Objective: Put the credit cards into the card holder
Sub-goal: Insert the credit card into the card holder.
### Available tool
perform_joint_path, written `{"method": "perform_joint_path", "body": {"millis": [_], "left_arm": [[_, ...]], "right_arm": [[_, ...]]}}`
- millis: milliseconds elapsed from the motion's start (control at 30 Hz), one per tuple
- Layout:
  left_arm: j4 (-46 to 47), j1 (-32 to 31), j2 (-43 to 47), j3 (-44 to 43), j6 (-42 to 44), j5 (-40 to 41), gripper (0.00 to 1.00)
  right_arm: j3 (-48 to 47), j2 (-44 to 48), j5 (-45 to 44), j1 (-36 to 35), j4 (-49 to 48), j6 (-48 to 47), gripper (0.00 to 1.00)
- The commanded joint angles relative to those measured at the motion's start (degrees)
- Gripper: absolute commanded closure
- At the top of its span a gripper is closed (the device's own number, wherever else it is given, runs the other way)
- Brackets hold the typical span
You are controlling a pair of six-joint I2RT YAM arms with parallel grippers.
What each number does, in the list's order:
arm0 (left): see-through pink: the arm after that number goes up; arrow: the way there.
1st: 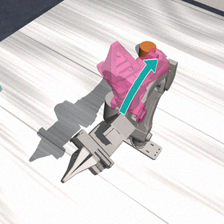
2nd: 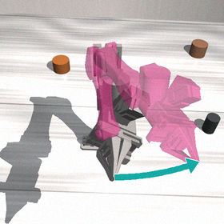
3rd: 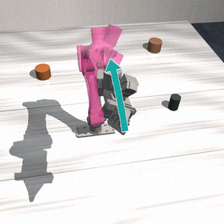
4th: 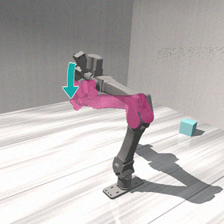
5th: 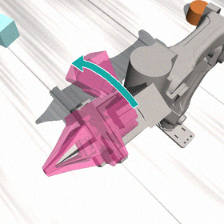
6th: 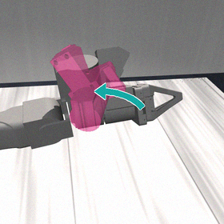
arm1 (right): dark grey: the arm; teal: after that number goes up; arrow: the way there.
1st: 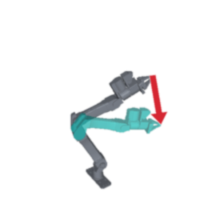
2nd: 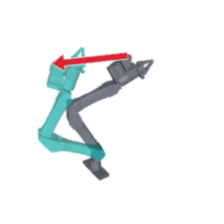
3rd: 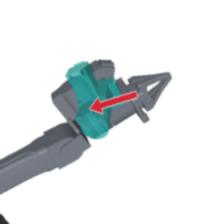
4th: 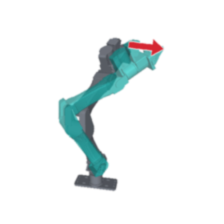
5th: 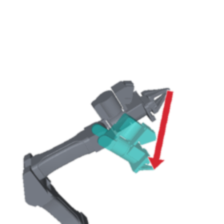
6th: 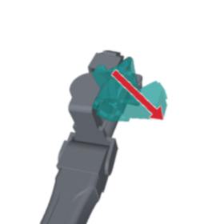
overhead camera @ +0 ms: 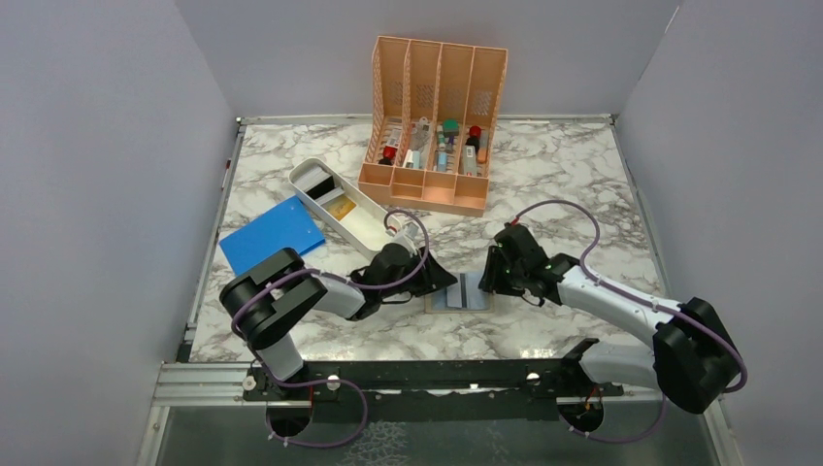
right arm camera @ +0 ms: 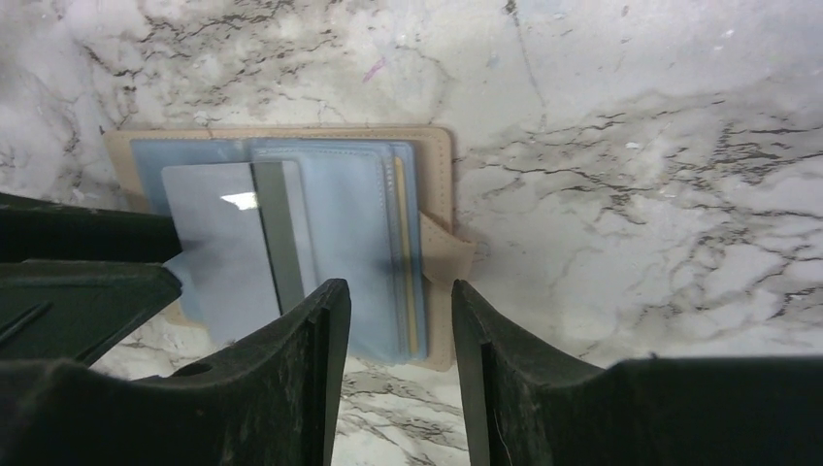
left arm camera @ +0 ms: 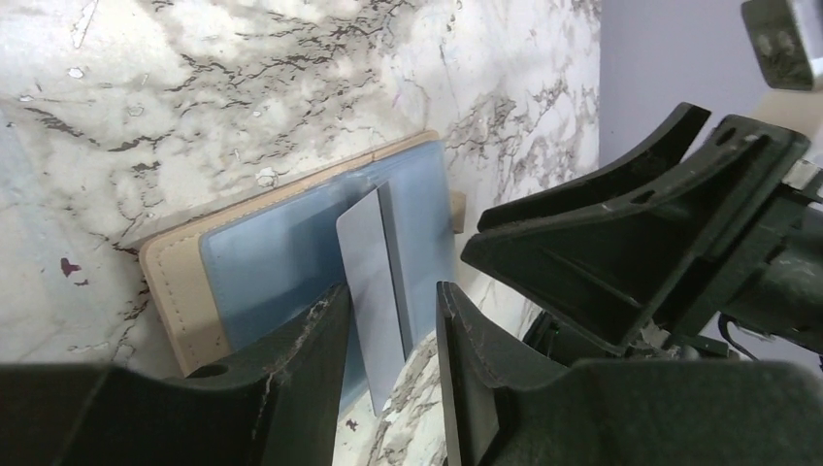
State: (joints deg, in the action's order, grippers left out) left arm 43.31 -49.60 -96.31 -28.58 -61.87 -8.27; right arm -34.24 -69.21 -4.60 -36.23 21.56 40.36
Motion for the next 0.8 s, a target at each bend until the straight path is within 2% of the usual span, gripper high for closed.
{"method": "perform_joint_path", "body": {"millis": [0,300,767], "left_arm": [[-1.4,-0.5,2.6,1.7,0.5,1.9,0.59],[-2.5,-1.4,1.2,0.9,0.7,1.7,0.58],[-3.0,-2.8,-2.8,-3.1,1.0,0.7,0.58]], "right_arm": [[-0.9,-0.2,-2.6,2.0,1.6,-1.3,0.54],[0.4,-2.2,-0.6,3.9,-0.3,-1.7,0.58],[2.5,-2.5,0.2,4.0,-1.5,-1.3,0.59]]}}
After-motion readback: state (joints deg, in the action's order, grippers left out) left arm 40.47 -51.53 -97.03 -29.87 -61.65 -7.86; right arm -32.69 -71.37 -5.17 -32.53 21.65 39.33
